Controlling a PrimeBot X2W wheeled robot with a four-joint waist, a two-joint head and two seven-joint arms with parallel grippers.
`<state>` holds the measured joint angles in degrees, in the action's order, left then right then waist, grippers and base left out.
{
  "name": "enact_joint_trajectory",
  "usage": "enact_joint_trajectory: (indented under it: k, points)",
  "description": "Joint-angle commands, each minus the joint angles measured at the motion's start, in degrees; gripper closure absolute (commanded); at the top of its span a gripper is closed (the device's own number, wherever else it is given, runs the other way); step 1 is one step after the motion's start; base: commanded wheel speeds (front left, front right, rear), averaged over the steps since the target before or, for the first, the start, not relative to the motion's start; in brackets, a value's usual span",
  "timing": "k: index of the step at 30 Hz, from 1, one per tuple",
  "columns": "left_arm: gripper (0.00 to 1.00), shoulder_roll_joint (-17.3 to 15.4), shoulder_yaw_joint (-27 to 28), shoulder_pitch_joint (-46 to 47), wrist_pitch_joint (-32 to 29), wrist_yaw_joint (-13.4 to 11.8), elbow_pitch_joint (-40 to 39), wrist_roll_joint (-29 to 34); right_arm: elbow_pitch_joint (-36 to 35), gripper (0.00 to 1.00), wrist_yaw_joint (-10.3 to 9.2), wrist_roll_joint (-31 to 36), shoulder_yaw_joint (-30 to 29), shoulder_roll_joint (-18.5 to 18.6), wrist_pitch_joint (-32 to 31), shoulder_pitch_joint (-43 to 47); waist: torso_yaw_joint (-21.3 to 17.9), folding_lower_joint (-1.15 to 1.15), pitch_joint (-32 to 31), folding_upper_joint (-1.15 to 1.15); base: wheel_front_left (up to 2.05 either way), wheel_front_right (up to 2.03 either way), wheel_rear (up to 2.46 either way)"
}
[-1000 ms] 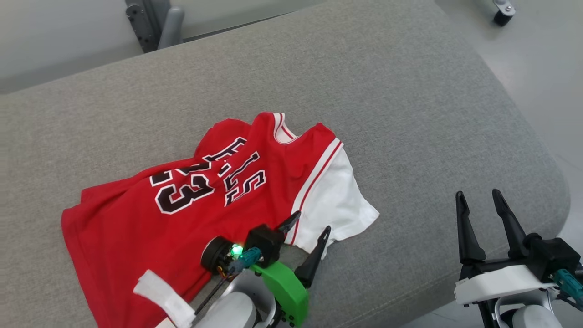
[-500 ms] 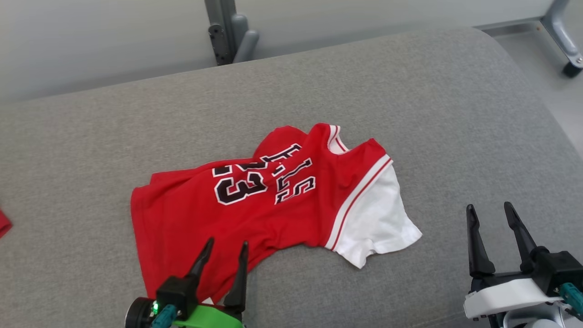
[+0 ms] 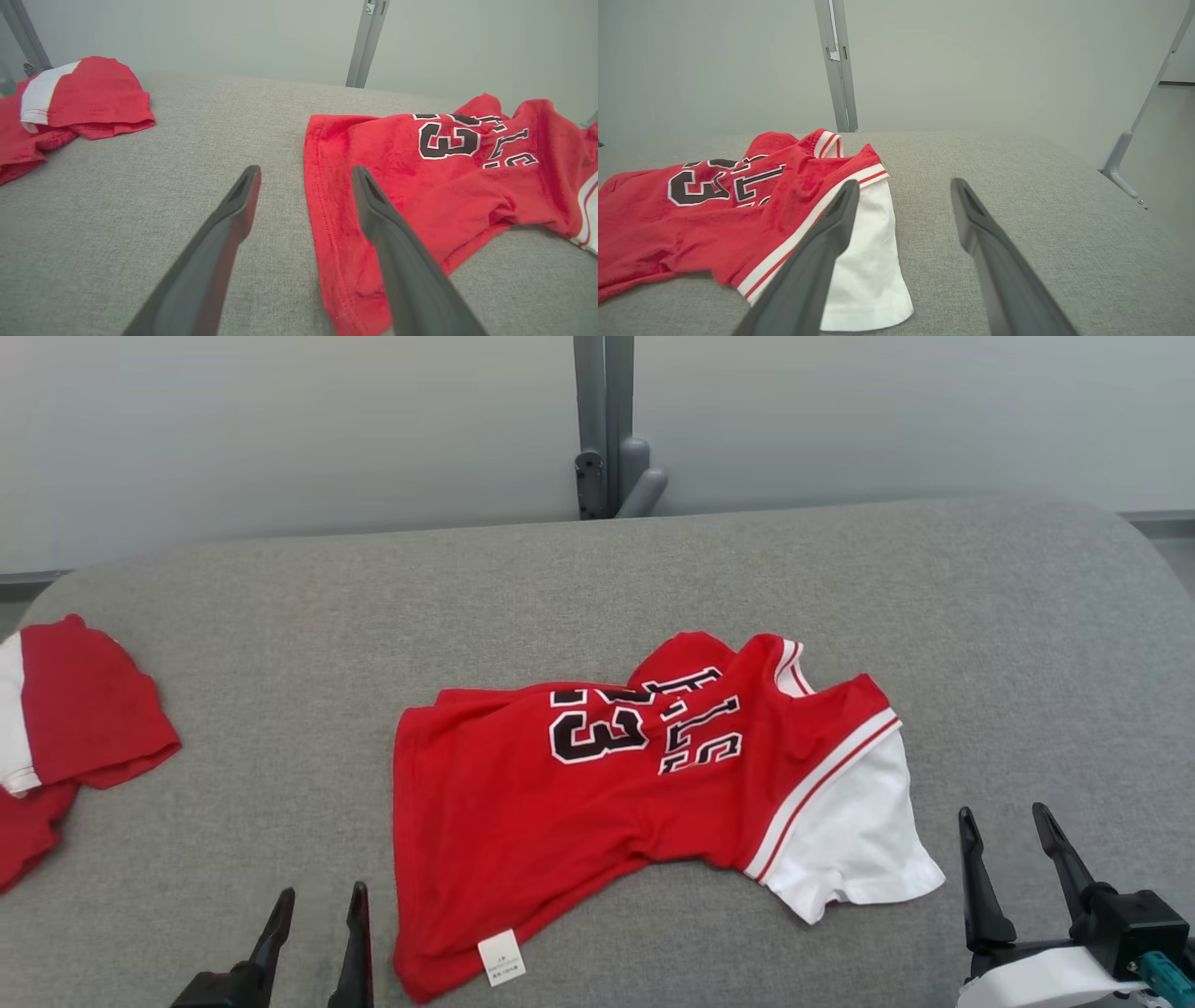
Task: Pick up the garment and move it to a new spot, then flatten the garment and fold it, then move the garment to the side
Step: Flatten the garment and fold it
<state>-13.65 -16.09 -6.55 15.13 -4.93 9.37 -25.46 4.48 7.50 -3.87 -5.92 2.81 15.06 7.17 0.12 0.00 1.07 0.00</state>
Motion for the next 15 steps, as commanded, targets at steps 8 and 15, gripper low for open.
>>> enact_joint_trajectory:
  k: [8, 15]
  points:
    - [0.00, 2.0, 6.8, -3.9, 0.0, 4.2, 0.6, 3.3, 1.4, 0.00, -0.03, 0.1, -0.3, 0.2, 0.2, 1.7, 2.6, 0.00, -3.0, 0.00, 0.00, 0.00, 0.00]
    - [0.00, 5.4, 10.8, -3.4, 0.0, 7.7, 1.1, 6.7, 2.2, 0.00, -0.02, 0.2, -0.1, 0.2, 0.2, 1.4, 2.4, 0.00, -3.0, 0.00, 0.00, 0.00, 0.00]
